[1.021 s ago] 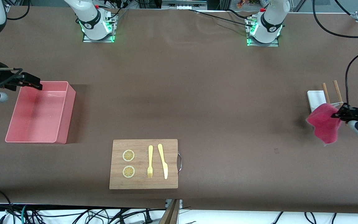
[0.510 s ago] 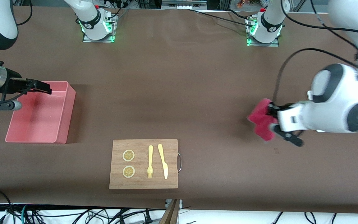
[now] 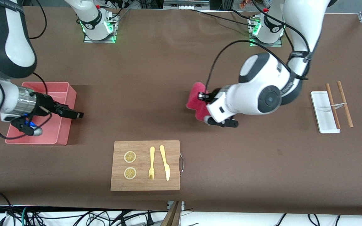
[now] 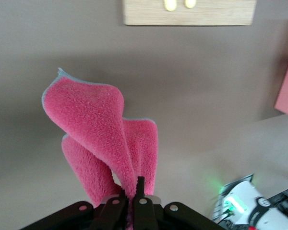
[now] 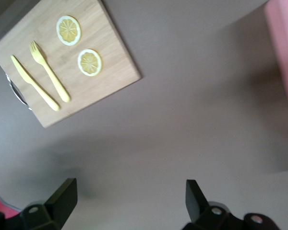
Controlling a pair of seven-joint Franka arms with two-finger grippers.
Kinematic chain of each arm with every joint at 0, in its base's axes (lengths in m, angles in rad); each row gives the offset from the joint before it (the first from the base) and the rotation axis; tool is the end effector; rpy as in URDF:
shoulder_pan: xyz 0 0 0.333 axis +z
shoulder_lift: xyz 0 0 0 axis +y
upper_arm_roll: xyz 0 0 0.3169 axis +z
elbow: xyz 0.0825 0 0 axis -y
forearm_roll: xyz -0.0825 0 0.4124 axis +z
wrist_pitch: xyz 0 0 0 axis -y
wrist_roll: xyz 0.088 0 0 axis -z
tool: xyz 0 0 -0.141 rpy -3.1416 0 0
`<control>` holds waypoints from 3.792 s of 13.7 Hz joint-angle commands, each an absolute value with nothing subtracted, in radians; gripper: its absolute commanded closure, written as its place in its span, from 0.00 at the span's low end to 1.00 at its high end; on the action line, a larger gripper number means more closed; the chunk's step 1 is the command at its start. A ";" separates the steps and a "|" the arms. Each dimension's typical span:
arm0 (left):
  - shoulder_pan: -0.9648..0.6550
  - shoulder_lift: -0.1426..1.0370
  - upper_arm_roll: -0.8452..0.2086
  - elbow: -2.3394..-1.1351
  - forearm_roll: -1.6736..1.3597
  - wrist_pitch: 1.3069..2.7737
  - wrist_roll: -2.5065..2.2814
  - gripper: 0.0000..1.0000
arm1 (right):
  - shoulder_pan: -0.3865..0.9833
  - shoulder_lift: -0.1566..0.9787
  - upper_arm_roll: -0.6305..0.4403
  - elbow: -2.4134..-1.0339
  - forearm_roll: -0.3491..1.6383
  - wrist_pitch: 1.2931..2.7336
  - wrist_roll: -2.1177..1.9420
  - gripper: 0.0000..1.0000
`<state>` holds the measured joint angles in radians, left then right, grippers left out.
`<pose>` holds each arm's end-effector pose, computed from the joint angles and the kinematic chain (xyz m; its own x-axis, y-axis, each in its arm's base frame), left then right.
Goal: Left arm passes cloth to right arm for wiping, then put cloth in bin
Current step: 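Lift the cloth with the left gripper while the right gripper reaches toward it, then grasp the cloth with the right gripper beside the left gripper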
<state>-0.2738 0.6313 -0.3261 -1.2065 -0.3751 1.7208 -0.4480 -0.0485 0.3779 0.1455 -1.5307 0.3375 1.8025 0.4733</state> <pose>0.6211 -0.4134 0.3959 0.9399 -0.0999 -0.3266 0.0520 -0.9033 0.4258 0.6789 0.0945 0.3994 0.8710 -0.4100 -0.2708 -0.4774 -0.8365 -0.2690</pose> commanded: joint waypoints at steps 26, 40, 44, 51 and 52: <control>-0.469 0.730 -0.316 -1.154 -0.828 2.352 -0.796 1.00 | -0.044 0.456 0.419 -1.565 0.368 1.795 1.083 0.00; -0.456 0.726 -0.316 -1.160 -0.819 2.329 -0.796 1.00 | -0.041 0.479 0.436 -1.569 0.460 1.790 1.131 0.63; -0.456 0.723 -0.314 -1.166 -0.815 2.327 -0.788 0.74 | -0.041 0.479 0.436 -1.566 0.506 1.796 1.134 1.00; -0.453 0.718 -0.308 -1.172 -0.808 2.327 -0.781 0.01 | -0.041 0.482 0.436 -1.565 0.506 1.799 1.131 1.00; -0.449 0.716 -0.308 -1.172 -0.793 2.327 -0.781 0.00 | -0.041 0.482 0.436 -1.566 0.506 1.798 1.131 1.00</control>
<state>-0.4549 0.7164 -0.3123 -1.1861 -0.8070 2.3466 -0.7887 -0.0353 0.4813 0.4271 -1.5667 0.4876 1.7984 1.1203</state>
